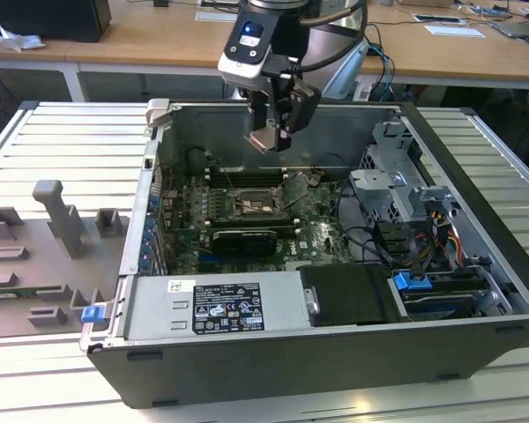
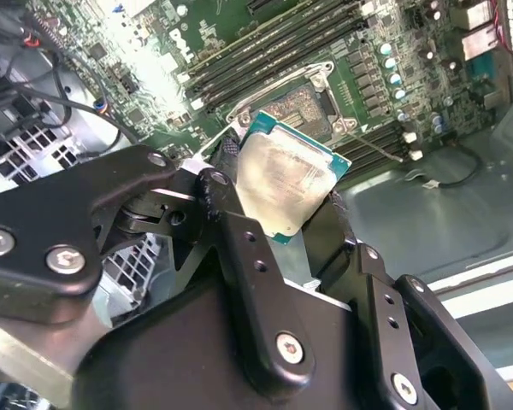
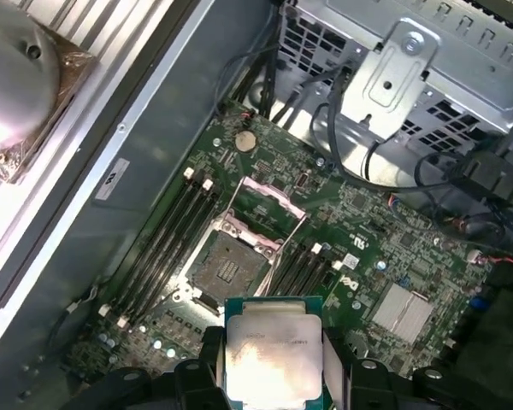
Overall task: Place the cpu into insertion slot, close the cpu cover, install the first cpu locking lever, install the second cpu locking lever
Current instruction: 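Place the cpu into insertion slot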
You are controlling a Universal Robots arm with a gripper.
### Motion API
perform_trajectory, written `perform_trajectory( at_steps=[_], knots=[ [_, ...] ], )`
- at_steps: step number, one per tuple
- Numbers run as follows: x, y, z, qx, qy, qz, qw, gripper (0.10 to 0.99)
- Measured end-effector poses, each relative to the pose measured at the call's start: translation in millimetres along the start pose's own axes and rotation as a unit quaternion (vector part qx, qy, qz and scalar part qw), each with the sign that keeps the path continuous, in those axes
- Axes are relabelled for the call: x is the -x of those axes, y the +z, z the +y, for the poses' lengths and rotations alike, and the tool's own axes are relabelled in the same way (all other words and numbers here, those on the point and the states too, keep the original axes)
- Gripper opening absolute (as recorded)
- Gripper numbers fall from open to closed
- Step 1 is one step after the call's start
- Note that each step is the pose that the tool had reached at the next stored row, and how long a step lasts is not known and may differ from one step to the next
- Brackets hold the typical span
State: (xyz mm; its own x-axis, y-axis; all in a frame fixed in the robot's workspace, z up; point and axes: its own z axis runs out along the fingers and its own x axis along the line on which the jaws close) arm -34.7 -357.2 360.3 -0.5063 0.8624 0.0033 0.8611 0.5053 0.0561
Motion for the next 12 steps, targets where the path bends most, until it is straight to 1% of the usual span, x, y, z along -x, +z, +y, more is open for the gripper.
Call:
perform_trajectory(
  at_steps=[4, 6, 8, 10, 12],
  knots=[
    [0.0, 0.2, 0.0, -0.0002, 0.027, -0.0021, 0.9996, 0.541],
    [0.0, 0.3, 0.0, -0.0004, 0.041, -0.0032, 0.9991, 0.541],
    [0.0, 0.6, 0.0, -0.0006, 0.066, -0.0051, 0.9978, 0.541],
    [0.0, 0.8, 0.0, -0.0007, 0.079, -0.0060, 0.9968, 0.541],
    [0.0, 1.1, -0.1, -0.0007, 0.100, -0.0074, 0.9949, 0.541]
  ],
)
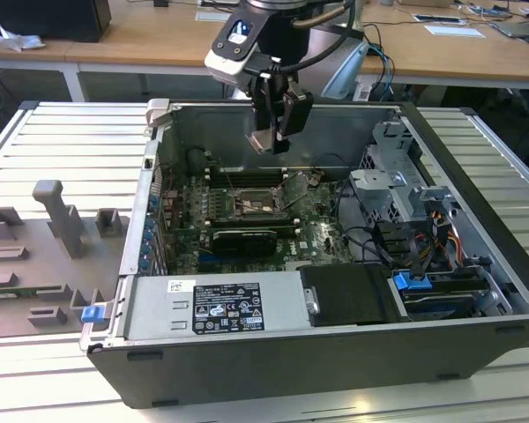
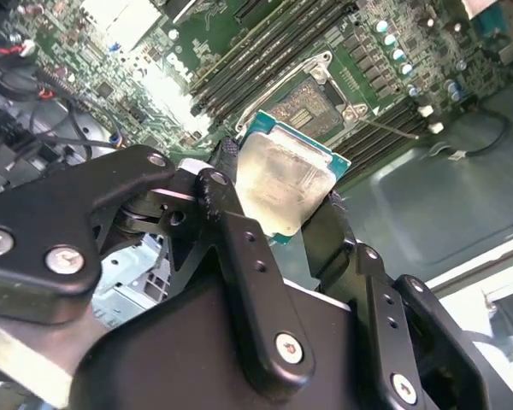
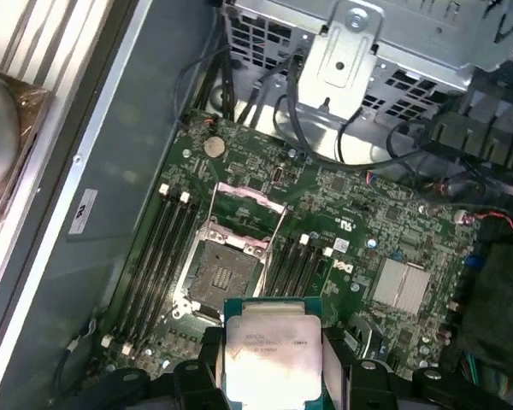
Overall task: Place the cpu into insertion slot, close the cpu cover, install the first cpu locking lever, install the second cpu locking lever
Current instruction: 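Place the cpu into insertion slot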
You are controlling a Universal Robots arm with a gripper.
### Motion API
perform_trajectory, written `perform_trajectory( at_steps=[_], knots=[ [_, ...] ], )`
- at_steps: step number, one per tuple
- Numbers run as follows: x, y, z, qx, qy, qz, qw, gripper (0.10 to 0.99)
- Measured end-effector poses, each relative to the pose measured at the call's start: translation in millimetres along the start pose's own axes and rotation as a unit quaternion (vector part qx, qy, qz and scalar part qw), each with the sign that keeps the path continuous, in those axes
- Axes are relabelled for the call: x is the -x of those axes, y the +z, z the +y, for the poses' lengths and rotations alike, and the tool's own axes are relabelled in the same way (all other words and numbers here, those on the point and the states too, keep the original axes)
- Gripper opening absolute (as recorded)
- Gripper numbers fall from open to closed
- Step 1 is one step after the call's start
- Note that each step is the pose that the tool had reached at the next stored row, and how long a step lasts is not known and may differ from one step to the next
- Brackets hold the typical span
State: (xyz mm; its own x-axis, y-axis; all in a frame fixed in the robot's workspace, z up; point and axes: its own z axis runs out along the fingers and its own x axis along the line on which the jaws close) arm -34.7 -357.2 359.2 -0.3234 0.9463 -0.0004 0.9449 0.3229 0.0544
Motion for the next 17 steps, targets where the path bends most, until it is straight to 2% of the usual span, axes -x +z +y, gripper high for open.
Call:
perform_trajectory(
  at_steps=[3, 7, 14, 17],
  knots=[
    [0.0, 0.2, 0.0, 0.0000, 0.027, -0.0015, 0.9996, 0.541],
    [0.0, 0.6, 0.0, -0.0001, 0.056, -0.0032, 0.9984, 0.541],
    [-0.7, 2.3, 0.1, -0.0006, 0.104, -0.0061, 0.9946, 0.541],
    [-1.5, 6.7, 0.2, -0.0023, 0.106, -0.0057, 0.9944, 0.541]
  ],
)
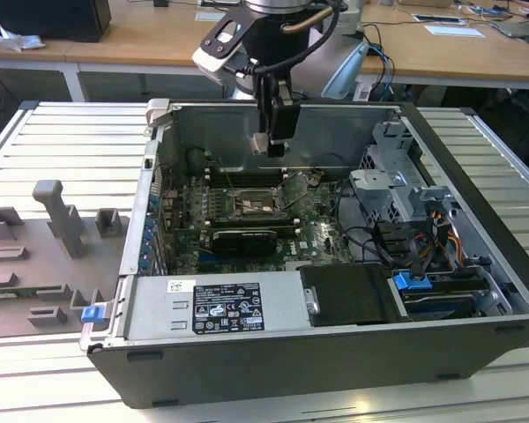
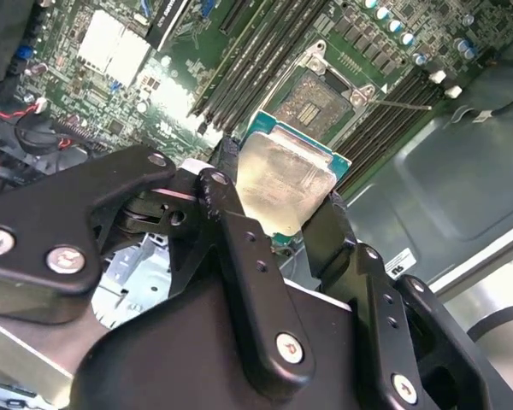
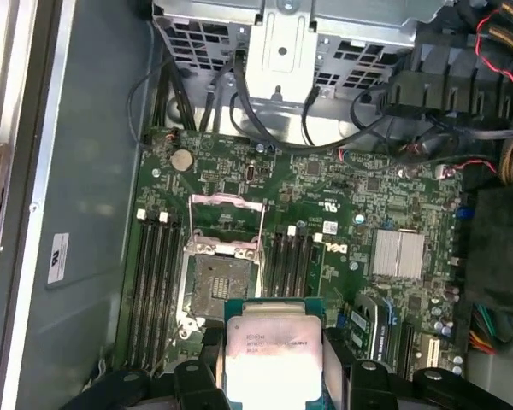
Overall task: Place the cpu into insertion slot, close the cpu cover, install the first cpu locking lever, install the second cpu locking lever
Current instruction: 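Place the cpu into insertion slot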
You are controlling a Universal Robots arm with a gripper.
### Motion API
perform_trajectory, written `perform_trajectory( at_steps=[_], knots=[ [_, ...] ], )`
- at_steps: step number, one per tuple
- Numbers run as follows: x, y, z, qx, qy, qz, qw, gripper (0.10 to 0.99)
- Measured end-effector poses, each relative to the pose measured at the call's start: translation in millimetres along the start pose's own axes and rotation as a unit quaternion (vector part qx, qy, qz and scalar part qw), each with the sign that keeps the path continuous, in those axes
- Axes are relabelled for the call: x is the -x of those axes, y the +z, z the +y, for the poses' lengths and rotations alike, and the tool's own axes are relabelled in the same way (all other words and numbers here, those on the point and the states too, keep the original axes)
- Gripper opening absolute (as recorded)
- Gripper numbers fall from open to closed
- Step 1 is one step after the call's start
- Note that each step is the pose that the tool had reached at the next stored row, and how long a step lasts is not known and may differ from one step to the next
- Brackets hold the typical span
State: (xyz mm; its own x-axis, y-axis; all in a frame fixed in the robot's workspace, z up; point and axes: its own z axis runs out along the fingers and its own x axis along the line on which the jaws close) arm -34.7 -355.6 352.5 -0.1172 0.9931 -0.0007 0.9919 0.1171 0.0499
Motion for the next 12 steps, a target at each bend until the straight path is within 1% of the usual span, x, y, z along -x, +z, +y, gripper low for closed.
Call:
perform_trajectory(
  at_steps=[3, 4, 6, 7, 12],
  knots=[
    [0.0, 3.3, -0.1, -0.0001, 0.004, -0.0002, 1.0000, 0.541],
    [0.0, 3.9, -0.1, -0.0001, 0.011, -0.0007, 0.9999, 0.541],
    [-0.1, 6.5, -0.3, -0.0001, 0.034, -0.0017, 0.9994, 0.541],
    [-0.1, 9.1, -0.4, -0.0003, 0.034, -0.0017, 0.9994, 0.541],
    [-0.1, 16.4, -0.8, -0.0004, 0.034, -0.0017, 0.9994, 0.541]
  ],
)
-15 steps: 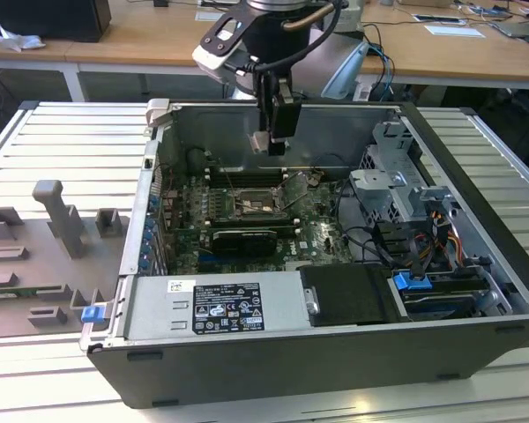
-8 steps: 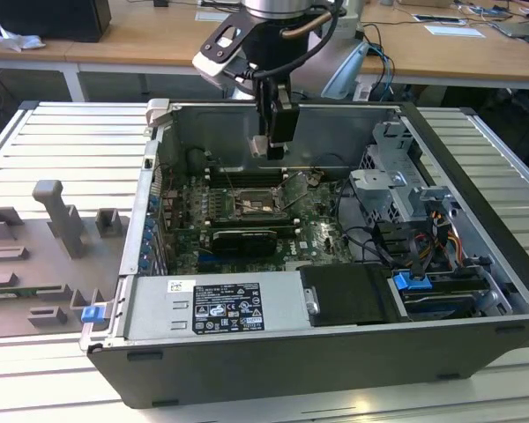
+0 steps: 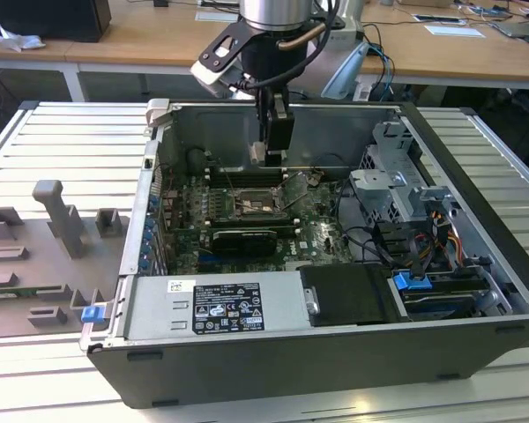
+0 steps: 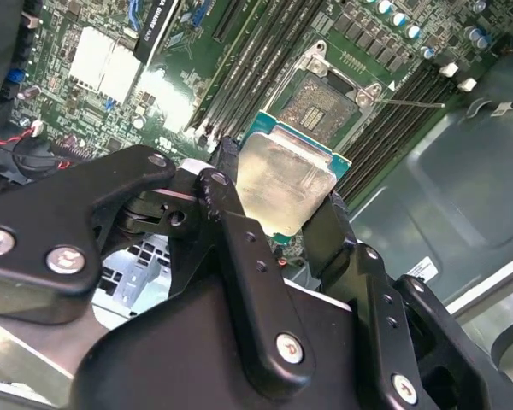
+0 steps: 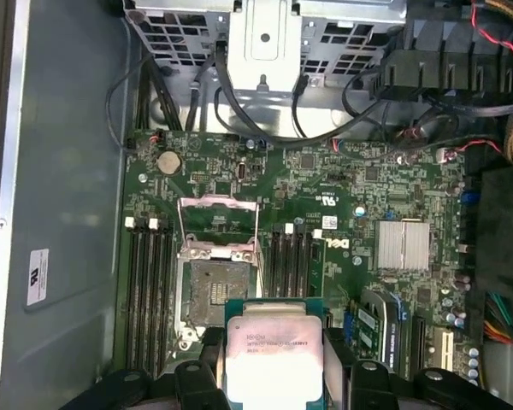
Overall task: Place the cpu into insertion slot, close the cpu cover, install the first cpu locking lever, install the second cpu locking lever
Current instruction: 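Place the cpu into insertion slot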
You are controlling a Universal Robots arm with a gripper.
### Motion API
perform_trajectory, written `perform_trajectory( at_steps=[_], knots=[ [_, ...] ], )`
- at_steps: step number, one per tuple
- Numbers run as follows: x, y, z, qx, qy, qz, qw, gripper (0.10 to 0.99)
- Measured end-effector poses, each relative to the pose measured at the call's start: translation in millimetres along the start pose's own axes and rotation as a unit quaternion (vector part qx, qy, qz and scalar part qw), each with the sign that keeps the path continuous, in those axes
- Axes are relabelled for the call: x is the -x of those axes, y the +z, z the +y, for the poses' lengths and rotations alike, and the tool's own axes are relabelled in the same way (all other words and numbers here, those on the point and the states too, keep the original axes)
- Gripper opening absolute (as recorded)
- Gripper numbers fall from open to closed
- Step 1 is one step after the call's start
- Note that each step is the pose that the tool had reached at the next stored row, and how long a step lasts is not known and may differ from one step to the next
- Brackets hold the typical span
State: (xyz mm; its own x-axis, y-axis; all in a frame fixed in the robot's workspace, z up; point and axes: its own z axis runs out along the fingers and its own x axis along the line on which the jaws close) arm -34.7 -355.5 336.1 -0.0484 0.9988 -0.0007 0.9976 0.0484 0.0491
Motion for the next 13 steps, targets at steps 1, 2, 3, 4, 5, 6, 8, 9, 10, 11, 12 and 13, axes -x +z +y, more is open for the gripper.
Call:
perform_trajectory(
  at_steps=[1, 2, 3, 4, 5, 6, 8, 9, 10, 11, 12, 13],
  knots=[
    [0.0, 2.0, -0.1, 0.0000, 0.000, 0.0000, 1.0000, 0.541],
    [0.0, 3.5, -0.2, 0.0000, 0.000, -0.0001, 1.0000, 0.541],
    [0.0, 4.6, -0.2, 0.0000, 0.000, 0.0000, 1.0000, 0.541],
    [0.0, 6.7, -0.3, -0.0001, 0.000, 0.0000, 1.0000, 0.541],
    [0.0, 7.6, -0.4, -0.0001, 0.000, 0.0000, 1.0000, 0.541],
    [0.0, 8.7, -0.4, -0.0002, 0.000, 0.0000, 1.0000, 0.541],
    [0.0, 10.3, -0.5, -0.0002, 0.000, 0.0000, 1.0000, 0.541],
    [0.0, 11.5, -0.6, -0.0002, 0.001, 0.0000, 1.0000, 0.541],
    [0.0, 12.2, -0.6, -0.0002, 0.001, 0.0000, 1.0000, 0.541],
    [0.0, 12.8, -0.6, -0.0002, 0.001, 0.0000, 1.0000, 0.541],
    [0.0, 14.0, -0.7, -0.0002, 0.001, 0.0000, 1.0000, 0.541],
    [0.0, 14.7, -0.7, -0.0002, 0.001, -0.0001, 1.0000, 0.541]
  ],
)
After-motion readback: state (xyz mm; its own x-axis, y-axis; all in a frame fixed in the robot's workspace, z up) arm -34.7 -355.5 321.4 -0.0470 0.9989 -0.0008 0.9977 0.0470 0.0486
